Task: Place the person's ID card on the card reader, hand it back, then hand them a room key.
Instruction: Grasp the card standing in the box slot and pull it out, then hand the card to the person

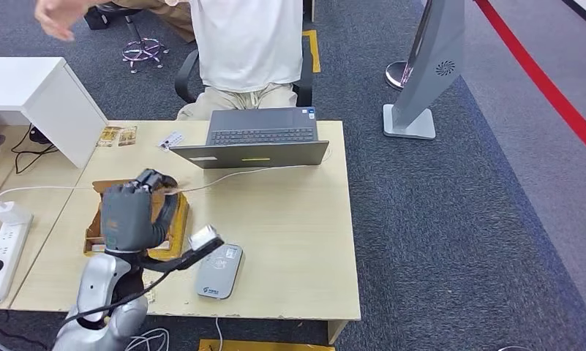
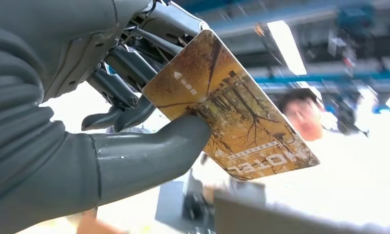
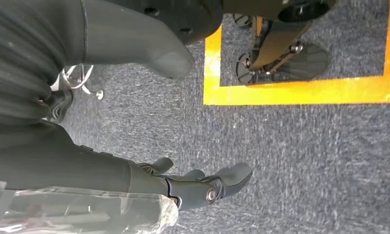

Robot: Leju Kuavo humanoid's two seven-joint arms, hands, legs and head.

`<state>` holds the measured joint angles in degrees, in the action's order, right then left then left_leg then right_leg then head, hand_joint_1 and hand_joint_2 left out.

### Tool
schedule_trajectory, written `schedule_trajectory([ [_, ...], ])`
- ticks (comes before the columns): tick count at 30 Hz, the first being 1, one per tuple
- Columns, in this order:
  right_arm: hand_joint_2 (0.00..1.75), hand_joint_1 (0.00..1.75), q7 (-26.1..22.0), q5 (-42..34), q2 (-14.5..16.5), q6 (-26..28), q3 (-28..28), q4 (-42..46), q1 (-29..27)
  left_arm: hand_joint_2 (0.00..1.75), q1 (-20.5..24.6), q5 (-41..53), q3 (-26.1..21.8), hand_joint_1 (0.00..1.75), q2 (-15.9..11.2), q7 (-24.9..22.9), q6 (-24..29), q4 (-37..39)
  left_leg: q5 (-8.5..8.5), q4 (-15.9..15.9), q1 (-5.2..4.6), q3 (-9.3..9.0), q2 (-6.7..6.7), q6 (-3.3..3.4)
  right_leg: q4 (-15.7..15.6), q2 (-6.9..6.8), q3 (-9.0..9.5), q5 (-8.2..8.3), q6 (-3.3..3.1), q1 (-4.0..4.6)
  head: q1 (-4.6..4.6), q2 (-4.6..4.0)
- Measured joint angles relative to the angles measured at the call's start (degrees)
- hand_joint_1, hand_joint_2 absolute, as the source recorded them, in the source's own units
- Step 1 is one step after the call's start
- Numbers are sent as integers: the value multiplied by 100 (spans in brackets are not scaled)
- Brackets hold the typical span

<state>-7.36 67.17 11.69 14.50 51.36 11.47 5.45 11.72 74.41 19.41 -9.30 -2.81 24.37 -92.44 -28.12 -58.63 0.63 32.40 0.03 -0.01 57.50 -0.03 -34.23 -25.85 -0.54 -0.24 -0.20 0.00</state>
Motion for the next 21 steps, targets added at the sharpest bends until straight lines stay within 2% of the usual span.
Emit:
schedule_trajectory([
  [3, 175, 0, 13, 67, 2, 13, -39, 0, 42, 175, 831, 166, -76, 175, -92, -43, 62, 562, 18, 0, 2, 1, -1, -5, 2, -2, -1, 13, -10, 2, -1, -1],
  [8, 175, 0, 157, 138, 6, -16, -137, 0, 80, 175, 2172, 627, -328, 175, -185, -53, 255, 2063, 35, 1, 3, 1, 2, -11, 3, 5, -3, 29, -12, 4, -4, -1],
  [11, 175, 0, 243, 146, 7, -46, -151, 0, 82, 175, 2686, 821, -374, 175, -189, -153, 254, 2829, 36, 1, 2, 3, 2, -9, 3, 6, -4, 31, -12, 3, -3, -1],
  [15, 175, 0, 315, 145, 7, -70, -169, 0, 82, 175, 3083, 939, -381, 175, -146, -234, 259, 3525, 36, 0, 1, 5, 3, -9, 2, 7, -6, 31, -12, 2, -1, -1],
  [19, 175, 0, 350, 139, 7, -71, -180, 0, 81, 175, 3226, 1000, -379, 0, -60, -235, 260, 3908, 34, 0, -1, 7, 3, -8, 1, 8, -8, 30, -12, 1, -2, 0],
  [21, 175, 0, 348, 131, 7, -71, -181, 0, 80, 175, 3233, 1020, -379, 0, -13, -233, 236, 4004, 34, 0, -1, 8, 4, -8, 0, 8, -10, 30, -11, 1, -2, 0],
])
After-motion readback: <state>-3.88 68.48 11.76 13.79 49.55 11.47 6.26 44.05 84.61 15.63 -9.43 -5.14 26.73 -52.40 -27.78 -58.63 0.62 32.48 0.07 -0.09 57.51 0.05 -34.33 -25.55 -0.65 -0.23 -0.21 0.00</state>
